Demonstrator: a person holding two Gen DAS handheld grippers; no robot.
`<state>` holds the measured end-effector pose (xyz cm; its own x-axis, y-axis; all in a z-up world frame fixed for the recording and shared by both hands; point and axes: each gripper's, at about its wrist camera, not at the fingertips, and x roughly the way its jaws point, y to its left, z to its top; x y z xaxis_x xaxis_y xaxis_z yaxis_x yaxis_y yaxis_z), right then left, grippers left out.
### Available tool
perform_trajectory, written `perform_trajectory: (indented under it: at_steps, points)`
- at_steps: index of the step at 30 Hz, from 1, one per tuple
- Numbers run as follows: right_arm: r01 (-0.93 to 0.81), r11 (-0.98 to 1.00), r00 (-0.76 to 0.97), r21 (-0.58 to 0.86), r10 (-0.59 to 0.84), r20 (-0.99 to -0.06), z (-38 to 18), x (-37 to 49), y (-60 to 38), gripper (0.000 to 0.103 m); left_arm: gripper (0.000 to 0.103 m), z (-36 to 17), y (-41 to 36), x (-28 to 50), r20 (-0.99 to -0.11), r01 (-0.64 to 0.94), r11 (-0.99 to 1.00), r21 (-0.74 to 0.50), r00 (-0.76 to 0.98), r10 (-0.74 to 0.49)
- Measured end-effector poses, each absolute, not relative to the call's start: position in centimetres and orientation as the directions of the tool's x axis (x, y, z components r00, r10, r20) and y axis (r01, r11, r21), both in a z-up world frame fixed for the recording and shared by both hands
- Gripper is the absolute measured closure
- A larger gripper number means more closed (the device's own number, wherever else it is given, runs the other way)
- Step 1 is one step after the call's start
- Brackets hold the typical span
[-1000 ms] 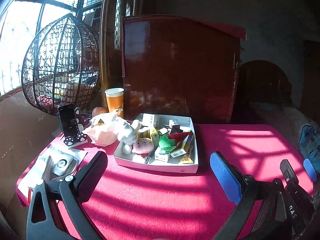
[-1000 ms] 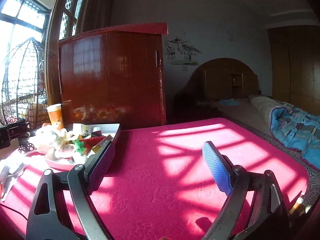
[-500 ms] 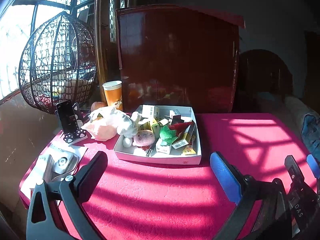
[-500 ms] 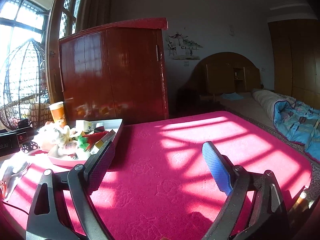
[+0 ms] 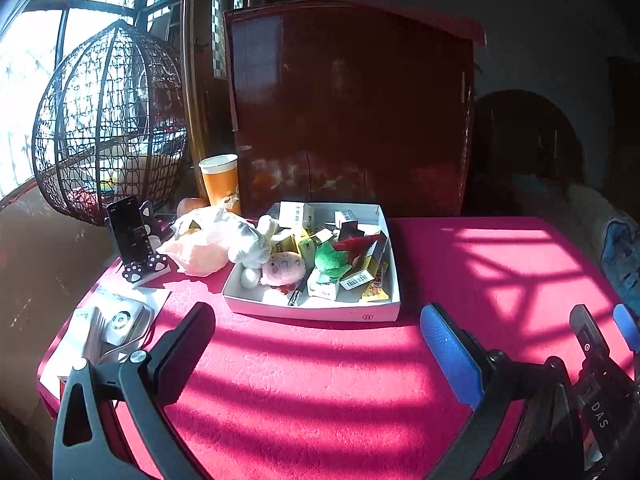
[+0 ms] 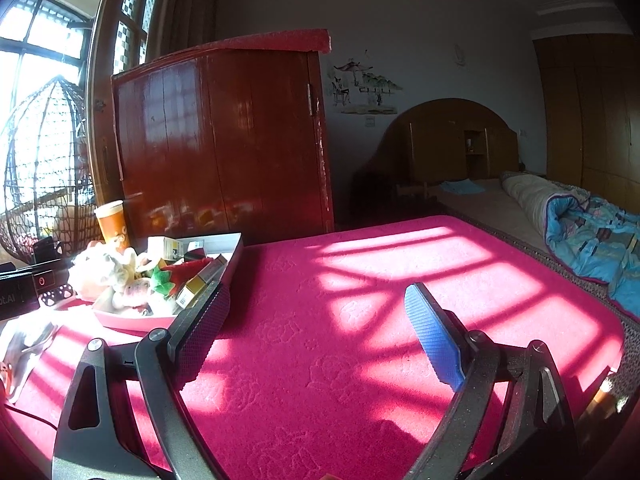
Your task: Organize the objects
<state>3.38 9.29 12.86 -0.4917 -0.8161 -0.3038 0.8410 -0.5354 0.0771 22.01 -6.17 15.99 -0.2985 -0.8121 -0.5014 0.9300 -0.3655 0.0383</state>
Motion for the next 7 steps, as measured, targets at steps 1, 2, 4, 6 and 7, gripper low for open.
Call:
perform_trajectory:
  at_steps: [1, 2, 4, 6, 7]
  points:
    - [0.841, -0.535, -0.492, 0.077, -0.816, -0.305, 12.82, 3.38, 9.3, 0.013, 0.0, 15.96, -6.17, 21.99, -0.501, 0.93, -0.366, 0.04, -0.298, -0.812]
    - [0.841, -0.535, -0.491, 0.077, -0.816, -0.306, 12.81, 3.37, 9.29, 0.013, 0.0, 15.94, -6.14, 21.99, -0.5, 0.93, -0.366, 0.041, -0.298, -0.813]
    - [0.841, -0.535, -0.491, 0.076, -0.815, -0.307, 12.78, 3.35, 9.26, 0.013, 0.0, 15.92, -6.06, 22.02, -0.493, 0.929, -0.368, 0.044, -0.3, -0.817]
    - [0.842, -0.535, -0.49, 0.076, -0.816, -0.308, 12.78, 3.35, 9.26, 0.013, 0.0, 15.87, -6.03, 21.93, -0.495, 0.928, -0.371, 0.046, -0.301, -0.815]
    - [0.842, -0.535, -0.49, 0.077, -0.816, -0.307, 12.78, 3.35, 9.26, 0.013, 0.0, 15.82, -6.13, 21.91, -0.5, 0.927, -0.373, 0.044, -0.303, -0.811]
